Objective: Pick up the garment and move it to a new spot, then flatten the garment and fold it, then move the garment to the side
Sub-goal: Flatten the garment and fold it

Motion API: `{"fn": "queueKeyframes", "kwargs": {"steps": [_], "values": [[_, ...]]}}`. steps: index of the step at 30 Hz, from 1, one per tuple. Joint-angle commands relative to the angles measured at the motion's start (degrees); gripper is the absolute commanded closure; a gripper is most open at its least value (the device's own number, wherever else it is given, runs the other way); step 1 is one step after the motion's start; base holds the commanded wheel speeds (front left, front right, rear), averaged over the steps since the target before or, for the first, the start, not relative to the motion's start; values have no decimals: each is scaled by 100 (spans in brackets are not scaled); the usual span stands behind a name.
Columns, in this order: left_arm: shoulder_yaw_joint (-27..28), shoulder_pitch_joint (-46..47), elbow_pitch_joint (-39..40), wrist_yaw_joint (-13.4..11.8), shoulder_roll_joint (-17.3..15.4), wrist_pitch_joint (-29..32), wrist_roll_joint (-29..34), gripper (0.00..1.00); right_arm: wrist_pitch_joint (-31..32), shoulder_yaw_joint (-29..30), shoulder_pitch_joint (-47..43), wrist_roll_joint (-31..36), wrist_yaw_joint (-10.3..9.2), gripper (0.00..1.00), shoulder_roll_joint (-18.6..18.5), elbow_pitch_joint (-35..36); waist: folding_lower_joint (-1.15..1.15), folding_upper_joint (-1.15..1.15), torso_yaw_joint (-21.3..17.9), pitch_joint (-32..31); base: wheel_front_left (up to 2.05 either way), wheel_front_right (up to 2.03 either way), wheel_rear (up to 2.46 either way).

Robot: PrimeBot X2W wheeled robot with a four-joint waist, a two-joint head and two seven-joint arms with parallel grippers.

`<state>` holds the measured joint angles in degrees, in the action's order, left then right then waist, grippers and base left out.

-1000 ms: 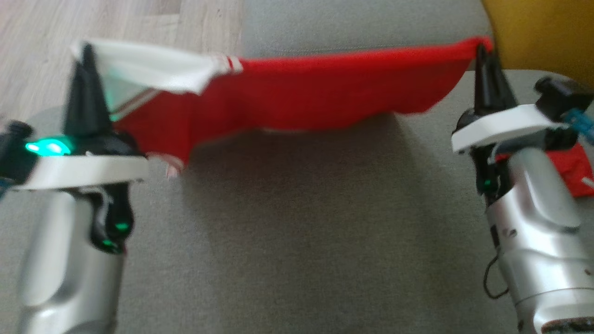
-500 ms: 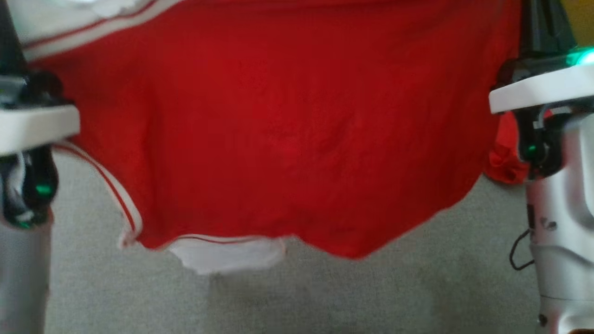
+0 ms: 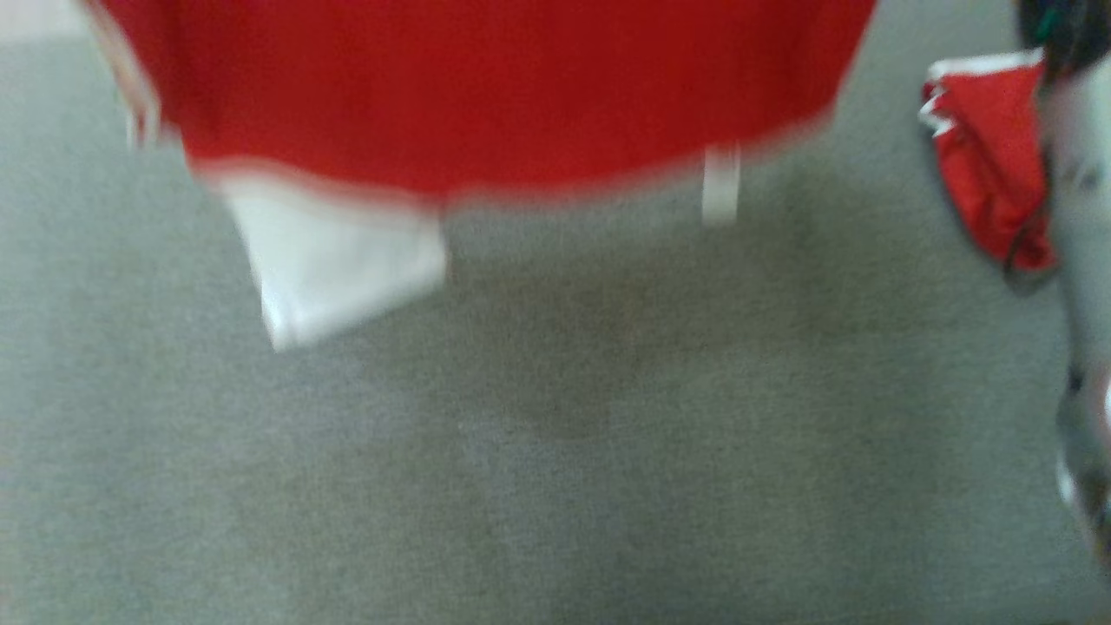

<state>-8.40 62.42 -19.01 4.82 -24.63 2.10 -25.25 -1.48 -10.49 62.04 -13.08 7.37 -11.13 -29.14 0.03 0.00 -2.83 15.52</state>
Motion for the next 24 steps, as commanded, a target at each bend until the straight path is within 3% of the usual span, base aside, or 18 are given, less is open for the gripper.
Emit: {"fn": "queueKeyframes", "kwargs": {"steps": [1,6,12,19,24], "values": [[123,631,-130,26,-317,-157,101,100,-288,14,510,14,12,100,30,-140,-3,0,38,533,0,0,0],[-6,1900,-1152,56,-243,-859,385,100,-1165,269,1661,237,12,100,91,-1317,-3,0,124,775,0,0,0],[-364,2395,-2109,174,-31,-1375,512,100,-1342,380,1888,391,12,100,139,-2211,-3,0,259,818,0,0,0],[-866,1503,-2790,260,245,-1587,202,100,-1350,-35,1139,272,12,100,-15,-3032,-3,0,412,709,0,0,0],[-1806,53,-2660,265,159,-1455,-562,100,-1053,-750,381,-34,12,100,-20,-3781,-3,0,468,318,0,0,0]]}}
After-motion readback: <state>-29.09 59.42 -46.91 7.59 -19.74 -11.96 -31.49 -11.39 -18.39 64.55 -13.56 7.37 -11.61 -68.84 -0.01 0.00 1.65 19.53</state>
